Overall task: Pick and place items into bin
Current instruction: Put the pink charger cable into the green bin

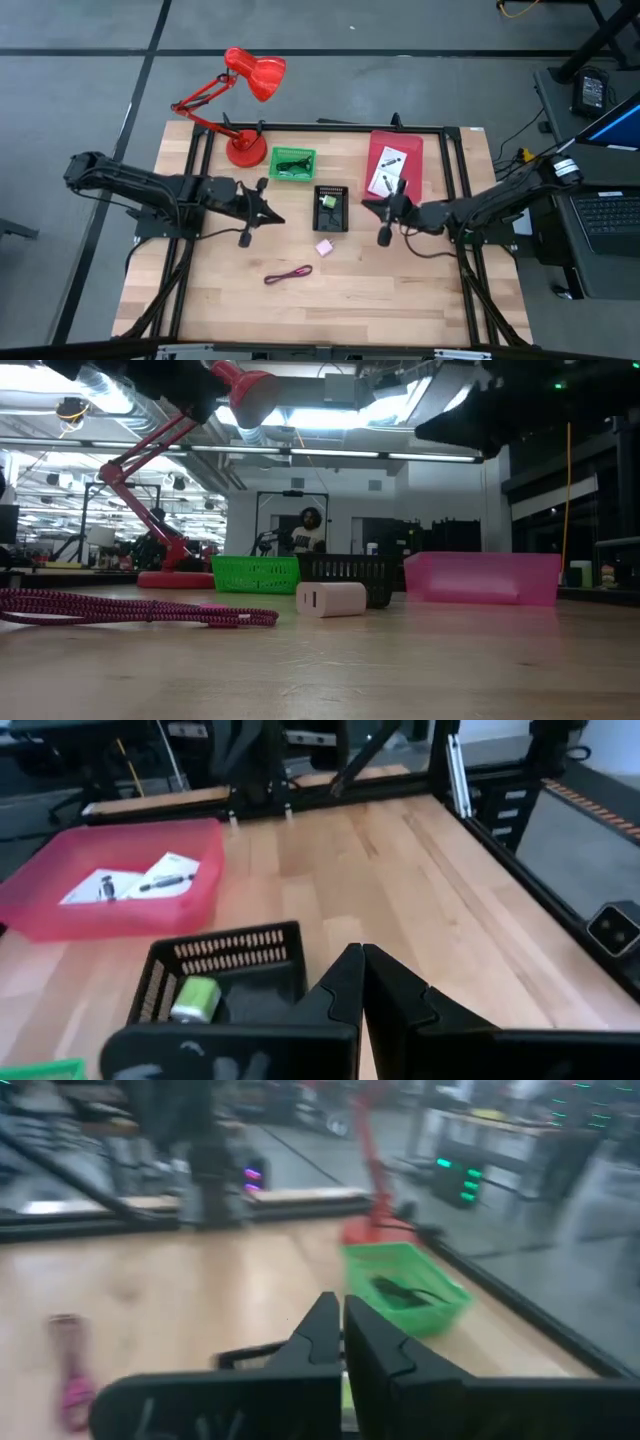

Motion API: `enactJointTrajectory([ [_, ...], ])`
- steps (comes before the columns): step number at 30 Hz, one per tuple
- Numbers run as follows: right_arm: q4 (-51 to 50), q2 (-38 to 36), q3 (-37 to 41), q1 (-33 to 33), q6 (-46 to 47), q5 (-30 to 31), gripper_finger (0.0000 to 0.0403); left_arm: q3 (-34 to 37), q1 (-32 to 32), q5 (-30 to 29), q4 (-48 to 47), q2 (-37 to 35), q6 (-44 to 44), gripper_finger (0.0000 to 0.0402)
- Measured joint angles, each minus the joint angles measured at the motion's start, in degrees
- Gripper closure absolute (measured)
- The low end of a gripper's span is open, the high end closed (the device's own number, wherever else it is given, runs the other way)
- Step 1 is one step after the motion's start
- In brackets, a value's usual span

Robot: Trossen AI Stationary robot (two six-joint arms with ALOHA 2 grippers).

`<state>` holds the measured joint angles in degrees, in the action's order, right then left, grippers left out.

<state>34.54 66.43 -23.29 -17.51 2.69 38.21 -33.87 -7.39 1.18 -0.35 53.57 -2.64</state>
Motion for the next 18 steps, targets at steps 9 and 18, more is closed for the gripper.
enactJointTrajectory([
  [9,7.42,-0.02,4.18,-2.55,-0.21,-5.08,0.0401,0.00,-9.12,-9.89,8.21,9.83,4.22,0.0399],
  [18,6.87,-0.02,4.94,-3.22,1.53,-5.08,0.0400,-3.81,-17.36,-18.46,7.65,19.29,10.37,0.0399],
])
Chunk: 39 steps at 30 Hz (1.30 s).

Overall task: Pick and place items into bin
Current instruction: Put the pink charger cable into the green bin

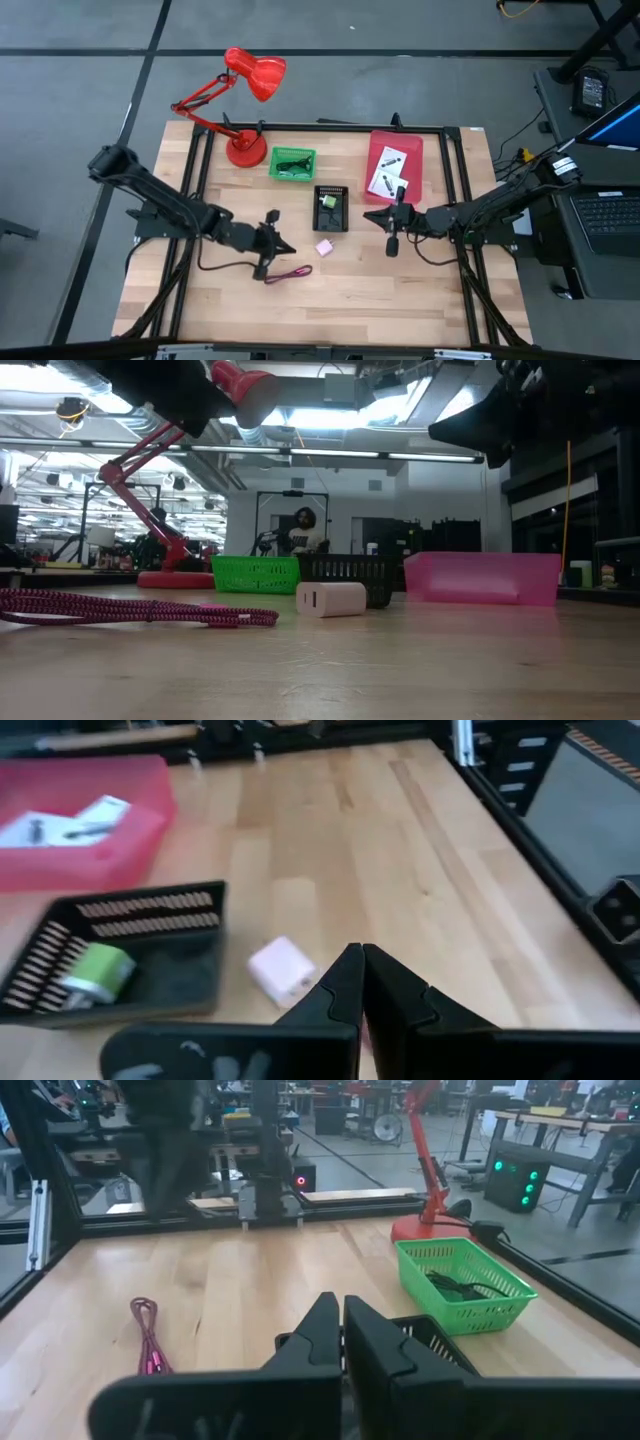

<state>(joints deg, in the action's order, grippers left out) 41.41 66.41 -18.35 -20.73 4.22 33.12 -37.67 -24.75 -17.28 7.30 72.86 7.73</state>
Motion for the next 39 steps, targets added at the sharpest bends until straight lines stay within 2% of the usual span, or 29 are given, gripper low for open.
enactJointTrajectory([
  [5,-0.02,0.00,0.00,0.00,-0.01,0.00,0.0400,-3.60,-2.86,-2.52,-4.41,2.98,6.23,0.0399],
  [15,-0.09,0.00,0.00,0.02,-0.17,0.02,0.0400,-13.53,-6.99,-3.32,-22.95,9.71,17.85,0.0398],
  [21,-0.12,0.00,0.00,0.02,-0.19,0.03,0.0400,-17.72,-8.49,-2.89,-26.79,14.82,22.22,0.0398],
  [34,0.00,0.00,0.00,0.02,-0.01,0.04,0.0400,-18.42,-7.37,-3.08,-33.54,17.03,24.62,0.0396],
  [39,0.03,0.00,0.00,0.04,0.01,0.04,0.0400,-18.42,-6.83,-2.71,-34.01,17.03,24.91,0.0374],
])
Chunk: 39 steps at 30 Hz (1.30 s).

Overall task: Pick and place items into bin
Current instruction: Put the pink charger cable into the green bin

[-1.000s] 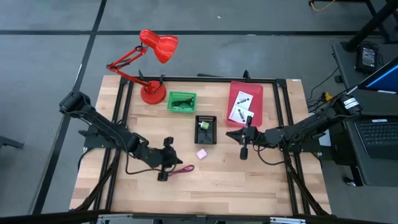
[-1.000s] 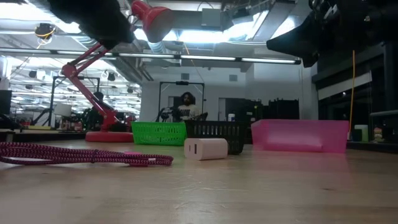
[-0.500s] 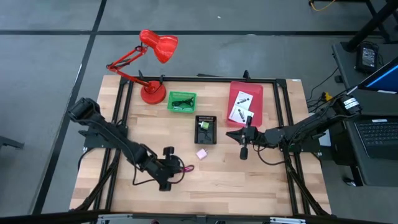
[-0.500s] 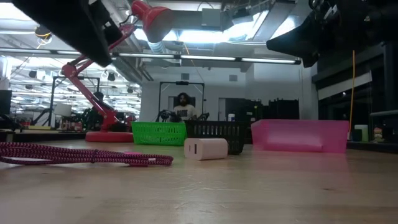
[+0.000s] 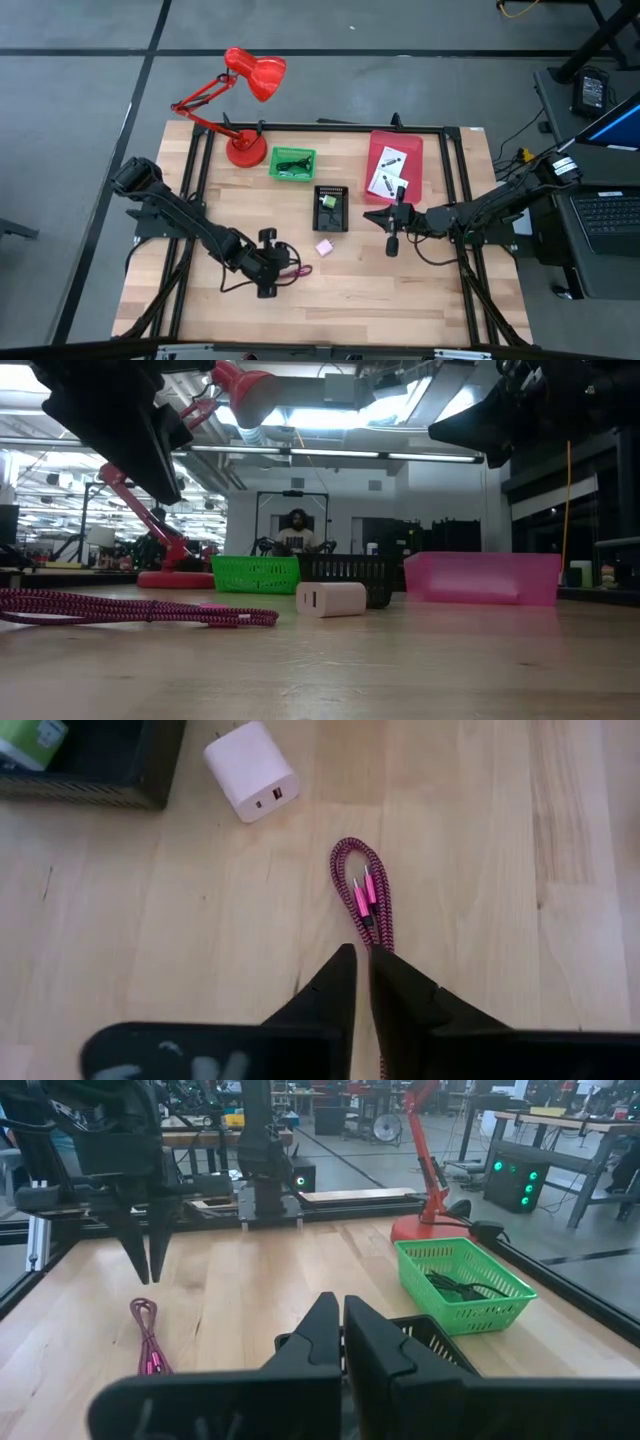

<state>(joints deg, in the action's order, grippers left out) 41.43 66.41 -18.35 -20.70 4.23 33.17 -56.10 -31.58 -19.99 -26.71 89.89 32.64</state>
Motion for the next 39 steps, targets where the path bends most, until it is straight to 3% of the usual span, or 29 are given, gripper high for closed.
enactJointTrajectory([
  [12,-0.05,0.00,0.00,-0.01,0.00,0.00,0.0400,0.00,-0.15,0.08,-0.54,0.00,0.68,0.0282],
  [19,-4.01,0.00,0.00,0.00,3.82,0.02,0.0400,0.42,-0.19,0.55,-0.82,2.07,1.12,0.0247],
  [39,-7.52,0.00,0.00,0.01,7.28,0.00,0.0400,0.31,-0.12,8.07,0.60,12.24,3.30,0.0242],
])
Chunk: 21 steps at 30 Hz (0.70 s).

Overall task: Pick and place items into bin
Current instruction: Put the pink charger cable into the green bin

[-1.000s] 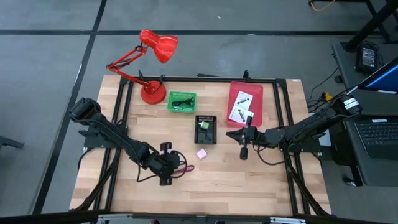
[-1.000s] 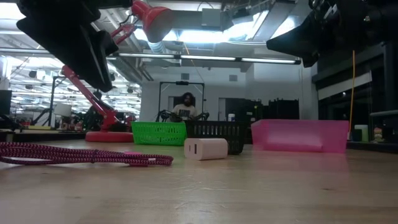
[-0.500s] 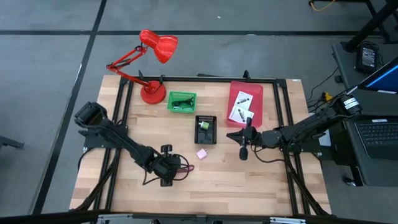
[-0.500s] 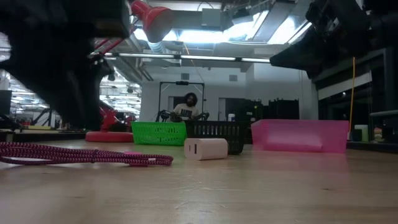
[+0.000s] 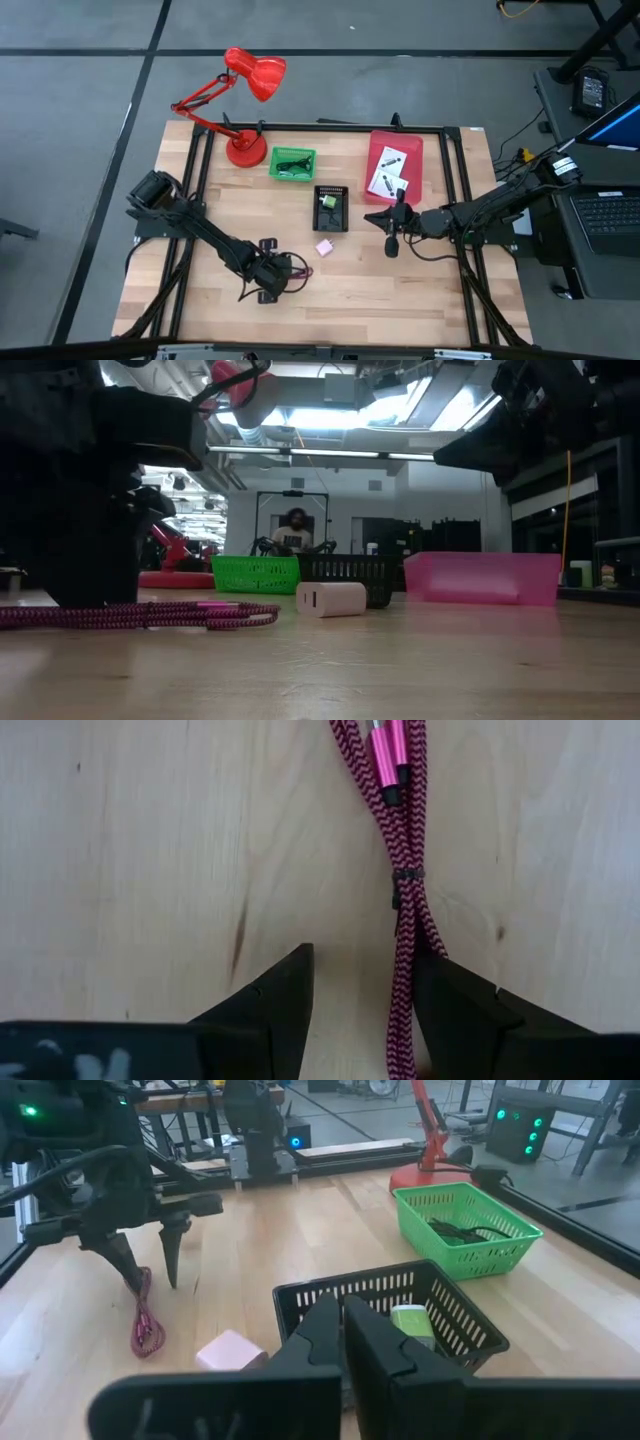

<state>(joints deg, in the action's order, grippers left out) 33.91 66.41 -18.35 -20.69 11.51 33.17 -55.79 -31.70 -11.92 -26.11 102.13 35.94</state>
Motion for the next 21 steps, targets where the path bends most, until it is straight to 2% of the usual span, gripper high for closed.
enactJointTrajectory([
  [6,-0.02,0.00,0.00,-0.02,-0.01,0.00,0.0400,0.00,0.01,0.75,-0.58,0.04,-0.07,0.0262],
  [16,-0.02,0.00,0.00,-0.02,0.00,0.00,0.0400,-0.04,0.02,3.45,-0.72,0.13,-1.18,0.0385],
  [21,-0.02,0.00,0.00,0.00,0.00,0.00,0.0400,0.02,-0.02,3.25,-0.85,0.15,-3.22,0.0395],
])
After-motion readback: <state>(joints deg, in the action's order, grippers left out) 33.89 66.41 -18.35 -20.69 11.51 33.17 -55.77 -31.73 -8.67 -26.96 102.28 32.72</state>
